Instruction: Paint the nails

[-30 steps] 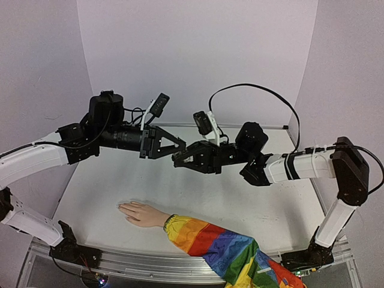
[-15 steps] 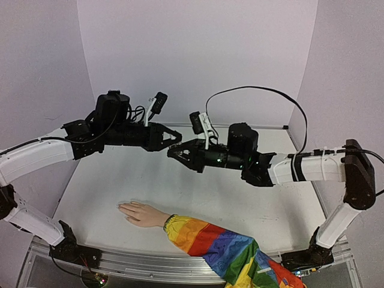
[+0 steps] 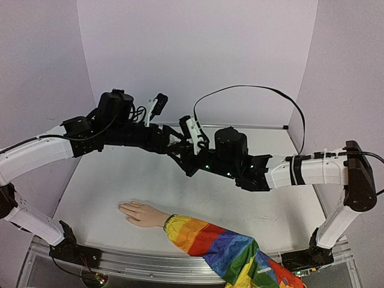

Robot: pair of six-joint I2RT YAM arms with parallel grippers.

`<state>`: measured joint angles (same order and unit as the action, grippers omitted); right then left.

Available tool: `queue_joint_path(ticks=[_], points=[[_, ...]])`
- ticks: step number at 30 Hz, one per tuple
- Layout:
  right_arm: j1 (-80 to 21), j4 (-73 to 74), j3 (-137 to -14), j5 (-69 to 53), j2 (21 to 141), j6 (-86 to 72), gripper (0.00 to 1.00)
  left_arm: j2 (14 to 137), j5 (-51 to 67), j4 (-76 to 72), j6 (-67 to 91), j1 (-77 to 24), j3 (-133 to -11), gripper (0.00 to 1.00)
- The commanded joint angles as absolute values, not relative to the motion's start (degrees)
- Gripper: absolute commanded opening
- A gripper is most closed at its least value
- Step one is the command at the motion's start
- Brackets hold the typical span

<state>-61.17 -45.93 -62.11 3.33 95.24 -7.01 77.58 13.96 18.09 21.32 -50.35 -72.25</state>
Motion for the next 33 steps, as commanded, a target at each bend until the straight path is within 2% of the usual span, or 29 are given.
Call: queue_joint_path(ticks=[1, 6, 10, 12, 20, 25, 33], points=[[-59.4, -50.9, -60.4, -15.3, 90.5, -6.7, 0.00, 69.4, 16.1, 17.7, 19.1, -50.8, -71.0, 0.88], [-58.0, -52.0, -58.8, -34.8, 88.4, -11.5, 0.00, 64.0, 21.8, 12.5, 20.5, -50.8, -66.4, 0.95], [-57.3, -57.2, -57.1, -41.0, 87.9, -15.0, 0.00, 63.6, 24.6, 10.2, 21.4, -50.8, -65.6, 0.97], [-56.9, -60.6, -56.3, -42.6, 87.9, -17.0, 0.00, 64.4, 26.4, 10.0, 21.4, -50.8, -66.0, 0.92], [-54.8, -70.1, -56.2, -48.9, 88.9, -22.9, 0.00, 65.9, 36.7, 7.7, 20.3, -50.8, -66.6, 0.61], [-54.4, -71.1, -57.2, -50.3, 90.2, -23.7, 0.00, 67.2, 38.9, 7.3, 20.3, -50.8, -67.4, 0.55], [-53.9, -71.0, -58.2, -51.1, 92.0, -23.5, 0.00, 70.0, 39.0, 7.2, 20.0, -50.8, -69.6, 0.34]])
